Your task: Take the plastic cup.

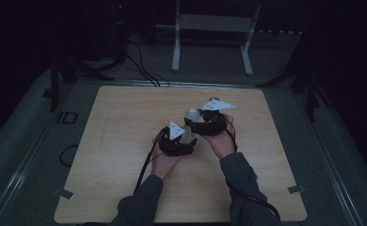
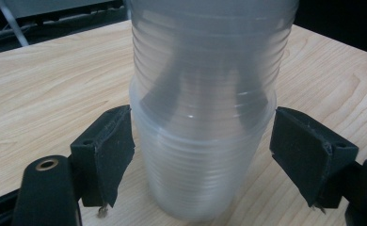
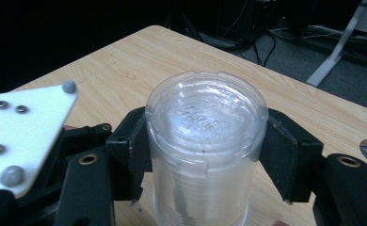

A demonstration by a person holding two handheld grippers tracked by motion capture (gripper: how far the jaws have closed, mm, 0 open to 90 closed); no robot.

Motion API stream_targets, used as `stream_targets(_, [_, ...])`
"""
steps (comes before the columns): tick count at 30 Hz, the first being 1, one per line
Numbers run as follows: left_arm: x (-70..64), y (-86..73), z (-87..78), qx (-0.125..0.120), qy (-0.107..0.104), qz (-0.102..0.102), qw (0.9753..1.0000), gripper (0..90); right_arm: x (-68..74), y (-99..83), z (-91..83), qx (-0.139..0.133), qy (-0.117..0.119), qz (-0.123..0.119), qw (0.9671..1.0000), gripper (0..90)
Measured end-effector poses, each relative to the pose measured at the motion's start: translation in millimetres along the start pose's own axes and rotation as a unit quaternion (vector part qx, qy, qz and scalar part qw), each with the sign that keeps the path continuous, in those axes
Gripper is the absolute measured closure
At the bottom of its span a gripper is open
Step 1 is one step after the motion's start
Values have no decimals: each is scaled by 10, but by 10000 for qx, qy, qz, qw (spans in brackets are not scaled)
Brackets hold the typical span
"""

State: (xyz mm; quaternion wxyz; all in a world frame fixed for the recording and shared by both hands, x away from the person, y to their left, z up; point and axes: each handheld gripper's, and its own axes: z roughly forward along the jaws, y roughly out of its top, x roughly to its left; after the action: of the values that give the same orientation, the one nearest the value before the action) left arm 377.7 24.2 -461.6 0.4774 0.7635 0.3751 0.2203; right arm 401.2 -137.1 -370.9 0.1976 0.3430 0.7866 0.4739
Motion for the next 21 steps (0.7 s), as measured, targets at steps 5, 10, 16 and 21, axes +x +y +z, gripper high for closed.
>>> stream_targets(5, [-6, 6, 46, -15, 41, 21, 10000, 213, 4, 1, 0, 0, -18, -14, 10000, 385])
stream_targets(10, [-4, 3, 78, -69, 18, 45, 10000, 206, 10, 5, 0, 13, -13, -12, 10000, 386])
stream_targets(16, [3, -10, 105, -115, 28, 100, 9999, 205, 9, 10, 1, 30, -13, -1, 10000, 387])
stream_targets(21, [-4, -13, 106, -126, 73, 138, 9998, 210, 9, 12, -1, 34, -15, 0, 10000, 387])
